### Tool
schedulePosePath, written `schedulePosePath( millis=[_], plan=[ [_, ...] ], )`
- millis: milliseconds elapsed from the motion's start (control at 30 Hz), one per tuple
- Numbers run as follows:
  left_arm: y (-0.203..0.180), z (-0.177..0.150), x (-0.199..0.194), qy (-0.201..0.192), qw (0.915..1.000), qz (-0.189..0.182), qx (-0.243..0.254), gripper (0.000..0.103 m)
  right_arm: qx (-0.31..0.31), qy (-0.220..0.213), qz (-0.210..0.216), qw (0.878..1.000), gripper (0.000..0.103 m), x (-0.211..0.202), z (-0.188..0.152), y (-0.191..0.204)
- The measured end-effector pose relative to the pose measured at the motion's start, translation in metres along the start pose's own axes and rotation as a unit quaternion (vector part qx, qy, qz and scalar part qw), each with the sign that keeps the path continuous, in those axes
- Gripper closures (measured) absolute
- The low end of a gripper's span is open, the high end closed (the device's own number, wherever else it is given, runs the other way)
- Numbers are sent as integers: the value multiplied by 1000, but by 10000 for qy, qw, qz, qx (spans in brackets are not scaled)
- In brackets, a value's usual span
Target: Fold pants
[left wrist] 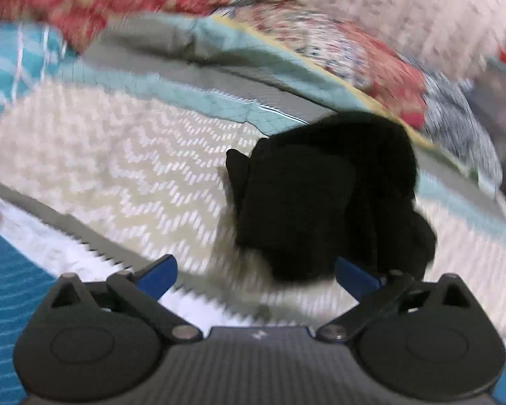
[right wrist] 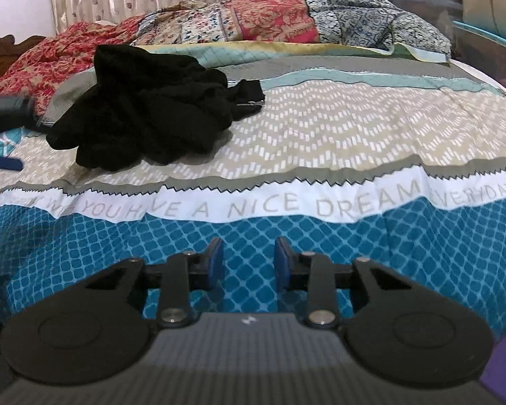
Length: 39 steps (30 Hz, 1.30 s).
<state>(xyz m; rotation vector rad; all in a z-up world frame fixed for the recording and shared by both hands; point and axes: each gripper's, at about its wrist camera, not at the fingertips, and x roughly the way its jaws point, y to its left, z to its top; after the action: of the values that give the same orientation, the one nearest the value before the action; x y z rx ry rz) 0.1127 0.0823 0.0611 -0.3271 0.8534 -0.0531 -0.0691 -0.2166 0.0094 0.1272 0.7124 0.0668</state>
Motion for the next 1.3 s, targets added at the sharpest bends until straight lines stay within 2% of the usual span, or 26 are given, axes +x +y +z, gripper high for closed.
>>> schedulePosePath(
  millis=[33,67,100,133,167,200,267,300,333,400,467,500,533,567,600,633,700,800,900,1000,1067,1100,1133,1200,1300],
  plan=[
    [2,7,11,105,9997,-79,-187,4,-56,15,54,10000,57,2,3,1],
    [4,13,22,181,9993,-96,-318,12,-125,14,104,9999,53,4,7,3],
    [4,14,30,253,9991,-115,-333,51,-210,-10,157,9997,46,7,13,4],
    [3,17,38,423,9984,-186,-311,82,-318,-39,219,9992,42,12,21,5],
    [2,17,39,514,9976,-266,-370,89,-424,-97,287,9986,40,18,30,7],
    [2,15,34,432,9973,-372,-457,91,-528,-179,340,9979,37,24,39,9],
    [0,12,19,154,9986,-388,-333,92,-809,-393,340,9954,26,38,56,13],
    [-2,11,12,51,9991,-358,-243,93,-993,-511,314,9932,16,47,64,17],
    [-3,9,7,-1,9991,-357,-208,93,-1180,-612,288,9907,13,58,73,22],
    [-5,9,3,38,9988,-427,-231,93,-1443,-629,361,9869,12,79,86,30],
    [-10,6,2,77,9990,-384,-217,93,-1652,-403,510,9841,14,108,101,43],
    [-12,5,2,76,9992,-349,-194,93,-1691,-310,530,9837,22,118,105,49],
    [-13,4,1,67,9992,-339,-195,93,-1698,-199,580,9836,51,128,110,55],
    [-13,4,0,64,9992,-343,-197,93,-1691,-41,671,9833,64,134,112,58],
    [-13,4,-2,50,9991,-367,-193,93,-1671,128,753,9830,72,138,115,61],
    [-15,6,-4,8,9991,-386,-168,93,-1542,187,827,9844,77,132,118,63],
    [-16,11,-11,-93,9989,-449,-76,93,-1204,120,1113,9864,79,106,121,56],
    [-25,12,-19,-217,9979,-611,25,93,-253,-7,1769,9839,80,45,126,19],
    [-38,10,-22,-343,9970,-685,124,93,444,-208,2375,9702,80,-23,117,-13],
    [-49,2,-18,-337,9971,-647,209,92,942,-210,3061,9471,80,-75,93,-32],
    [-52,-5,-16,-225,9973,-659,239,87,1139,-18,3368,9347,79,-83,80,-26],
    [-52,-8,-17,-167,9972,-688,238,78,1200,79,3416,9321,79,-84,75,-25],
    [-50,-11,-20,-141,9971,-710,241,71,1237,226,3413,9315,79,-82,66,-20],
    [-44,-16,-30,-179,9970,-697,274,67,1332,517,3402,9294,79,-75,55,-9],
    [-19,-18,-55,-284,9967,-752,132,53,1278,680,3509,9252,79,-68,54,9]
  ],
)
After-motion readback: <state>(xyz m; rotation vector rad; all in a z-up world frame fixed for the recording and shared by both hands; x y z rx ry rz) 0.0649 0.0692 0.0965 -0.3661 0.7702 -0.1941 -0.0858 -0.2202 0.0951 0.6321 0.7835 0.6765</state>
